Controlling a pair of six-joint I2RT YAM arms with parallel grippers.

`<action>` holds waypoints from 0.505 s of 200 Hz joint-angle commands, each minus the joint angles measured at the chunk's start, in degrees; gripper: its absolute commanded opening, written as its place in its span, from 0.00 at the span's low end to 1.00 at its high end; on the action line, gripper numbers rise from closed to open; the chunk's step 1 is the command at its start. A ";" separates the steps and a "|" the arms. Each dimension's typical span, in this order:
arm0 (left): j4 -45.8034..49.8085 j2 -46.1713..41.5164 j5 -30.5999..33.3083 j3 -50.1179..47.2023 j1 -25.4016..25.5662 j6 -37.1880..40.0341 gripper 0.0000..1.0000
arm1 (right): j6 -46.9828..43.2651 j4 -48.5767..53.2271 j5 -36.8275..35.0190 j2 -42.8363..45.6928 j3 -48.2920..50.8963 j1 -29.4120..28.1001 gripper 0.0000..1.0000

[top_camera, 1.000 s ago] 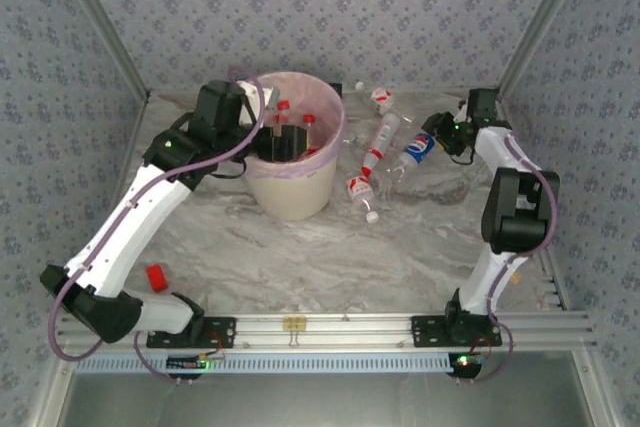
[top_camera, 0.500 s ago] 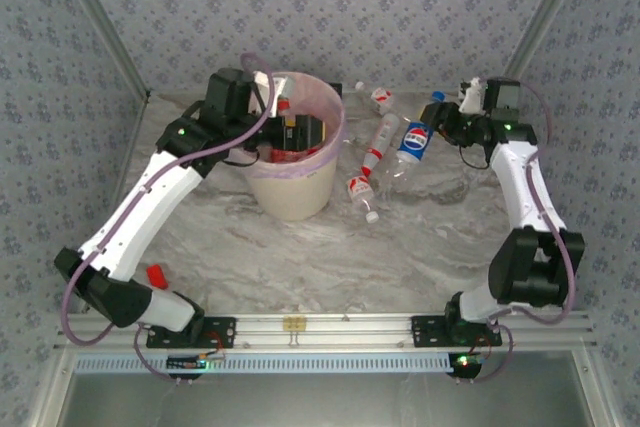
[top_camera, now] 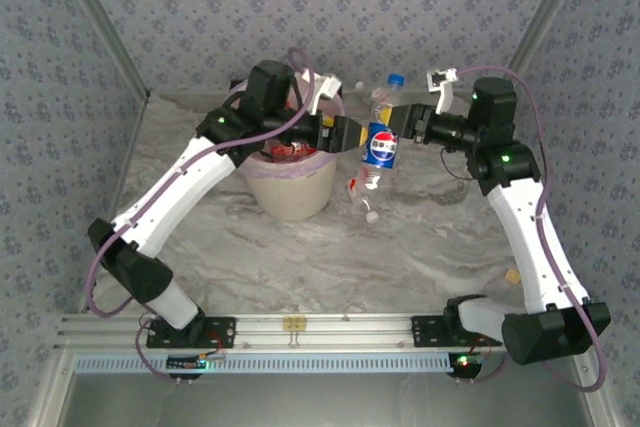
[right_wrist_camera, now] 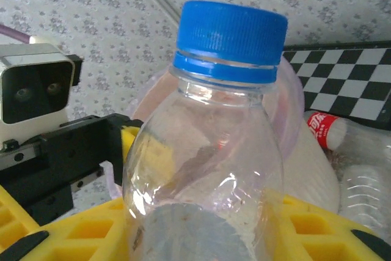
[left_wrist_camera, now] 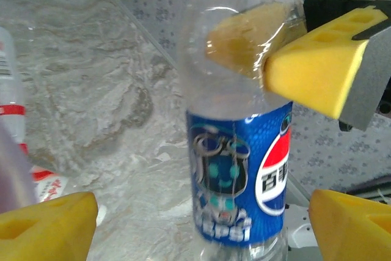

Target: Put the plastic bottles in the bin

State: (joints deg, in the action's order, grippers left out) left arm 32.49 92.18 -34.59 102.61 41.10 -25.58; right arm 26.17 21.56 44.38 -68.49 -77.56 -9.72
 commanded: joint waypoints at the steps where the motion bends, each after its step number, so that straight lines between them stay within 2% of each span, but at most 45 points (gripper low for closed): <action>1: -3.88 1.21 -4.21 2.30 1.70 -0.49 0.87 | 1.89 -2.64 0.44 0.12 -1.71 -1.11 0.45; 29: -3.17 2.77 -3.76 3.28 2.80 0.00 0.85 | 3.74 -5.19 0.88 -0.07 -1.57 -2.09 0.45; 53: -3.37 3.35 -3.47 3.39 2.84 -0.17 0.79 | 4.84 -6.76 1.15 -0.16 -1.49 -2.83 0.44; 87: -4.40 3.55 -3.32 3.67 2.93 -0.65 0.57 | 5.20 -7.56 0.28 -0.81 -1.41 -3.38 0.44; 101: -4.37 3.44 -2.73 3.69 2.93 -0.52 0.53 | 5.29 -7.64 -0.06 -1.11 -1.50 -3.42 0.45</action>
State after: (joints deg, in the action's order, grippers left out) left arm 30.13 95.04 -36.99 104.12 43.94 -26.57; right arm 30.46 15.84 44.31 -69.10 -77.56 -12.53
